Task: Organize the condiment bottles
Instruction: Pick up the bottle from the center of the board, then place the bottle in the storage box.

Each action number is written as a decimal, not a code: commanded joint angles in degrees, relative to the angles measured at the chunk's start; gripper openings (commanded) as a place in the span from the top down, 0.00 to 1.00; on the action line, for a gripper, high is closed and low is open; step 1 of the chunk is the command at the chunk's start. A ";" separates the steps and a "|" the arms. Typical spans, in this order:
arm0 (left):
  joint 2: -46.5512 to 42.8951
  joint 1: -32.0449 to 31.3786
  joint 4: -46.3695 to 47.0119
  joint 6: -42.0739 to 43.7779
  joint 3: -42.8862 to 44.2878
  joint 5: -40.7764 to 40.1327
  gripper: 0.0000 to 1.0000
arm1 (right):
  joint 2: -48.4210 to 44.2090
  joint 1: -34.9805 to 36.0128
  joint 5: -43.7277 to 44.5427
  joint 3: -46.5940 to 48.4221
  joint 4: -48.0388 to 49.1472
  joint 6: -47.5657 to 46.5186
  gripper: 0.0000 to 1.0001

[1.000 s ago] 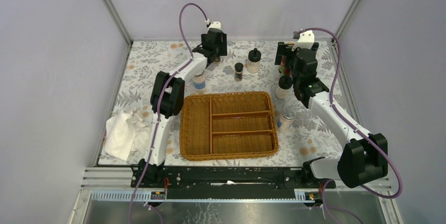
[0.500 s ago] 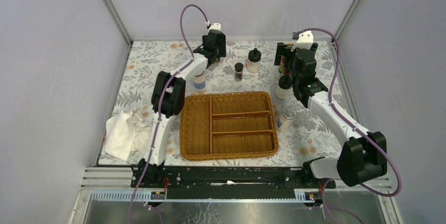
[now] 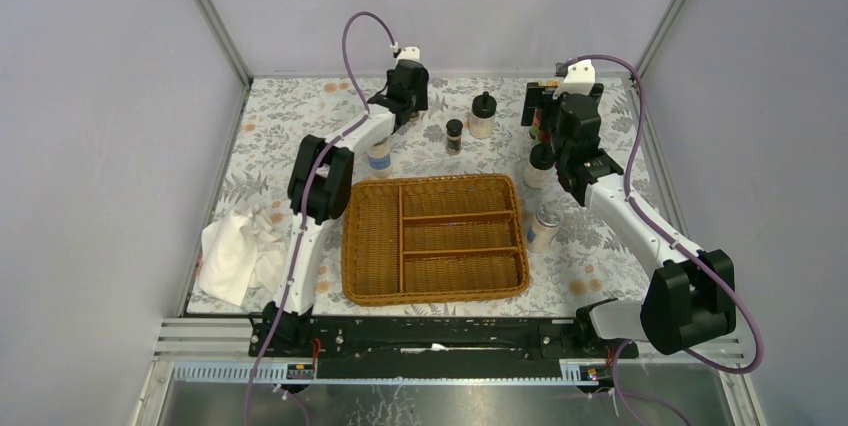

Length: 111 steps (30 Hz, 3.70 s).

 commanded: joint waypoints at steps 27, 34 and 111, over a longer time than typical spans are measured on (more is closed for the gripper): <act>-4.01 -0.55 7.97 2.06 -6.09 -2.64 0.50 | -0.53 0.56 -1.58 -0.24 2.47 0.64 0.00; -4.18 -0.86 10.30 2.24 -6.78 -2.64 0.58 | -0.54 0.59 -1.51 -0.11 2.47 0.42 0.00; -43.47 -17.66 2.18 -0.56 -37.72 -17.27 0.76 | -8.35 0.59 -2.64 -3.81 1.01 5.99 0.00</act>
